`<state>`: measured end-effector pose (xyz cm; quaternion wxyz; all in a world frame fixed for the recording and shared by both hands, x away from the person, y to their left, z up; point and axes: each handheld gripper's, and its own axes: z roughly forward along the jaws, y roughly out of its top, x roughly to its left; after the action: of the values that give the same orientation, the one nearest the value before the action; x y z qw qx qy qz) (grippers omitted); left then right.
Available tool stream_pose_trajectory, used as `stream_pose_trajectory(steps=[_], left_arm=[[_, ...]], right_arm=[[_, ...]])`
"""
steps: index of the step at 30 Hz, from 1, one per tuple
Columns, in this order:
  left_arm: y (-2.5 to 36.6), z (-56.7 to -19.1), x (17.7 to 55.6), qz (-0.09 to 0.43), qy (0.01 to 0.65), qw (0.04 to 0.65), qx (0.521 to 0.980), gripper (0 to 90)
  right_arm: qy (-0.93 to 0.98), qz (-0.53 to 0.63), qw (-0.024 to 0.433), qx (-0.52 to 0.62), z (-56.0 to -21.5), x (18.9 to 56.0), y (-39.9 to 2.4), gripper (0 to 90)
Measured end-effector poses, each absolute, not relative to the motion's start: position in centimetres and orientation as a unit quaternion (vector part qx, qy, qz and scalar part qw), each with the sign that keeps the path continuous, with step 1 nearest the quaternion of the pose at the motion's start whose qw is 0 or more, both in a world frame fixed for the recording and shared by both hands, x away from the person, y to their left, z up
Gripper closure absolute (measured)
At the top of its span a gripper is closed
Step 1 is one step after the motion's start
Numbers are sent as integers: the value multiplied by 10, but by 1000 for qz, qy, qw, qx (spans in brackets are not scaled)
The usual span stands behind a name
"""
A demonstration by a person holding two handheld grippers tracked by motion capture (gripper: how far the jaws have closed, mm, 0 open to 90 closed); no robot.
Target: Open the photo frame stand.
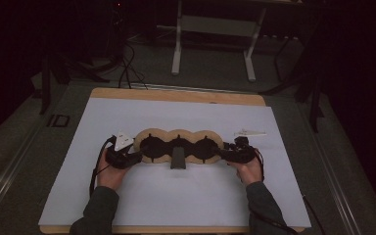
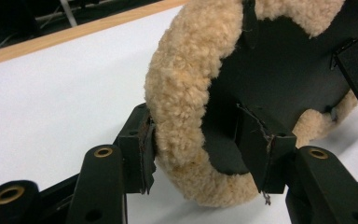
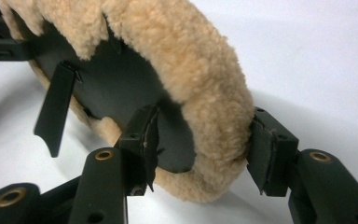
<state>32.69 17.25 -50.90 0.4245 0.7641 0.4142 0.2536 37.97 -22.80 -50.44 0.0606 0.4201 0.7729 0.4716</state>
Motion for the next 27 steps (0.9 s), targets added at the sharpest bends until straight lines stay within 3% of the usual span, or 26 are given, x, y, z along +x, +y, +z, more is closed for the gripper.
stream_pose_trajectory(steps=[27], left_arm=[[180, -505, 304, 213, 427, 443, 759, 487]], right_arm=[[782, 477, 62, 395, -501, 357, -229, 410]])
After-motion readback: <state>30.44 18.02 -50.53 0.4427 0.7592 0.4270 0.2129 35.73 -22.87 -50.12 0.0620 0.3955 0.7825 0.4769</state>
